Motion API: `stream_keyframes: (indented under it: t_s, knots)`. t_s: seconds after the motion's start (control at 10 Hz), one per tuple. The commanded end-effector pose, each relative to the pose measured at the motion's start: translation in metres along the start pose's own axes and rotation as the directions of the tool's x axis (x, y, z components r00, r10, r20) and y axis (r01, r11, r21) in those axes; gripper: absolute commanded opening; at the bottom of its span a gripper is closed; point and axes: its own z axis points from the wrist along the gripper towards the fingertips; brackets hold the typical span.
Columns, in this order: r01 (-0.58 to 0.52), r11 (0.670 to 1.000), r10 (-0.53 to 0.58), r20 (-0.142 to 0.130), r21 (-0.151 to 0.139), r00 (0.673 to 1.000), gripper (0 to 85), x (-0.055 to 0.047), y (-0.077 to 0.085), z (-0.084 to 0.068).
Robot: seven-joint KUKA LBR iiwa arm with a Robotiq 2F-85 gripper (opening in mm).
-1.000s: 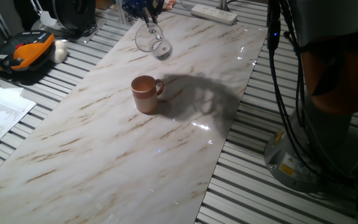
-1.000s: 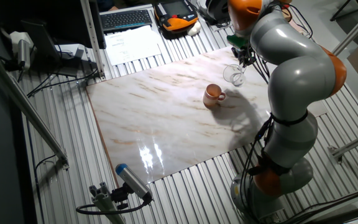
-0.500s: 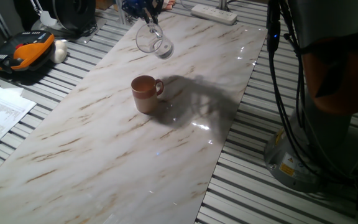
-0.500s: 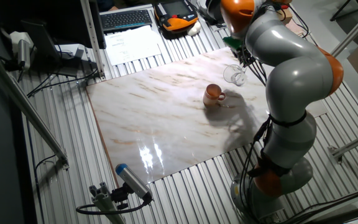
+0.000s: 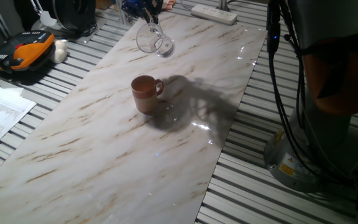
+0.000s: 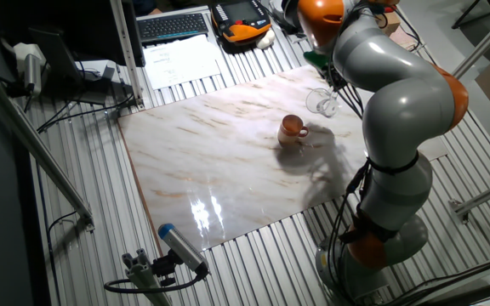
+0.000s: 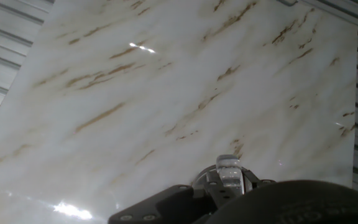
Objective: Pour the water from one cup into another empty cup
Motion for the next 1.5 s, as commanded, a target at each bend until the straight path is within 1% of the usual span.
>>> stream_keyframes:
  t_s: [0.0, 0.1, 0.3, 0.4, 0.6, 0.8, 0.9, 1.0, 1.1, 1.2, 1.3, 1.4]
  knots:
    - [-0.001, 1.000, 0.001, 0.002, -0.003, 1.000, 0.0, -0.0002, -0.0011, -0.0007]
    - [-0.003, 1.000, 0.003, 0.010, -0.003, 1.000, 0.0, -0.0001, -0.0015, -0.0013]
    - [-0.006, 1.000, 0.006, 0.013, -0.011, 1.000, 0.0, 0.0000, -0.0014, -0.0013]
    - [-0.006, 1.000, 0.006, 0.020, -0.008, 1.000, 0.0, 0.0000, -0.0015, -0.0014]
    - [-0.007, 1.000, 0.007, 0.018, -0.009, 1.000, 0.0, 0.0005, -0.0005, -0.0010]
    - [-0.011, 1.000, 0.012, 0.022, -0.005, 1.000, 0.0, 0.0016, 0.0020, -0.0004]
    - [-0.014, 1.000, 0.014, 0.032, -0.001, 0.999, 0.0, 0.0014, 0.0019, -0.0006]
    - [-0.013, 1.000, 0.013, 0.028, -0.005, 1.000, 0.0, 0.0022, 0.0031, -0.0006]
    - [-0.017, 1.000, 0.017, 0.029, -0.002, 0.999, 0.0, 0.0025, 0.0044, -0.0002]
    - [-0.018, 1.000, 0.017, 0.035, 0.002, 0.999, 0.0, 0.0023, 0.0040, -0.0010]
    - [-0.016, 1.000, 0.016, 0.029, -0.004, 0.999, 0.0, 0.0032, 0.0043, -0.0022]
    - [-0.016, 1.000, 0.016, 0.030, -0.006, 0.999, 0.0, 0.0030, 0.0048, -0.0018]
